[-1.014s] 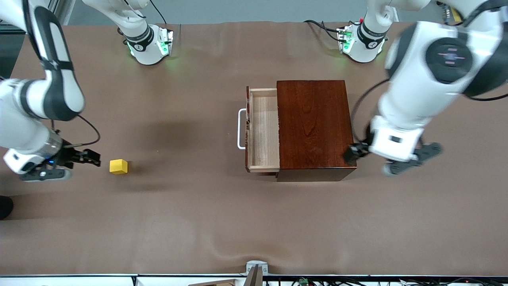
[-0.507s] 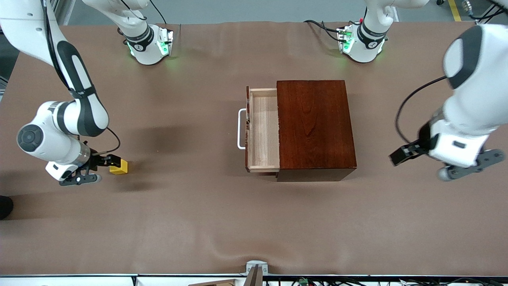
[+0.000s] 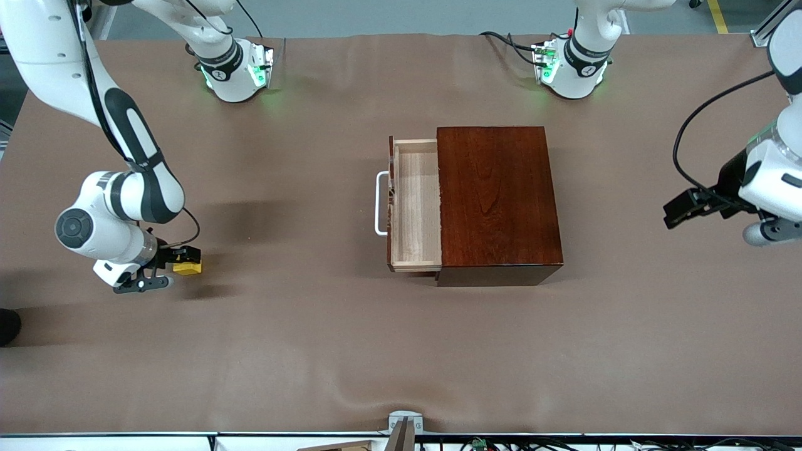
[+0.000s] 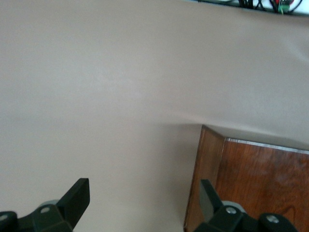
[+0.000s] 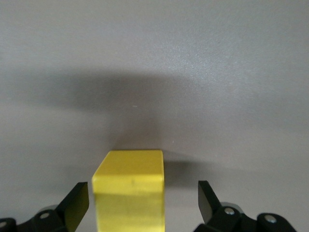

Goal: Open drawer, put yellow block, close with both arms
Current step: 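Grasp the yellow cube with the right gripper, then carry the yellow cube with the right gripper over the open drawer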

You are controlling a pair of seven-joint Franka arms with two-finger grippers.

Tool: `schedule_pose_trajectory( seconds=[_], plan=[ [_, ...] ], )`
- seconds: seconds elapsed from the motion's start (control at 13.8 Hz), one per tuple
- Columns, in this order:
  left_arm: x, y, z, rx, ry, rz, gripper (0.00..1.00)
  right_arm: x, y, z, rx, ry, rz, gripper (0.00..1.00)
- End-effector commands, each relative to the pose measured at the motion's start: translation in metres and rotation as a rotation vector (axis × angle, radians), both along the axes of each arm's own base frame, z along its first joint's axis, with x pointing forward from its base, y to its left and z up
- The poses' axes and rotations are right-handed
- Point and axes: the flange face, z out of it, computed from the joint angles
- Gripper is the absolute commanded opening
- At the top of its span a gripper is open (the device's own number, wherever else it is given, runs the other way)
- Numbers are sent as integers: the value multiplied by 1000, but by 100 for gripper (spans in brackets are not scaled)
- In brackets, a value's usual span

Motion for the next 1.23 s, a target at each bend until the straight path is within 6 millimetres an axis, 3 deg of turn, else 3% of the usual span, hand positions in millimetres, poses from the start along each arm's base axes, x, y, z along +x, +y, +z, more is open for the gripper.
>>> schedule_pose_trajectory(
  seconds=[0.0, 0.07, 0.14, 0.22, 0.36, 0.43, 0.51, 0.72, 0.87, 1.01, 1.16],
  plan=[
    [-27, 22, 19, -5, 7, -29, 100, 1, -2, -2, -1, -11, 10, 89],
    [-29, 13, 19, -8, 11, -63, 100, 1, -1, -1, 0, -13, 9, 69],
    [-34, 12, 24, -7, 24, -70, 100, 1, -1, -1, 0, -10, 8, 41],
    [-38, 14, 27, -4, 29, -87, 100, 1, 0, -1, 1, -4, 3, 22],
    [-46, 14, 35, -1, 50, -155, 100, 5, -2, 12, 1, -16, 3, 0],
    [-50, 12, 38, 1, 54, -185, 100, 6, -1, 27, 3, -3, 0, 0],
    [-51, 13, 37, 2, 67, -220, 100, 10, -1, 57, 6, 2, -6, 0],
    [-54, 16, 37, 5, 94, -368, 100, 8, 4, 178, 6, 40, -21, 0],
    [-57, 13, 39, 5, 94, -389, 100, -10, 11, 254, 2, 46, -17, 0],
    [-61, 11, 39, 2, 119, -383, 100, -34, 25, 316, -2, 48, -25, 0],
    [-60, 16, 41, -2, 117, -362, 100, -44, 54, 358, -12, 65, -73, 0]
  ],
)
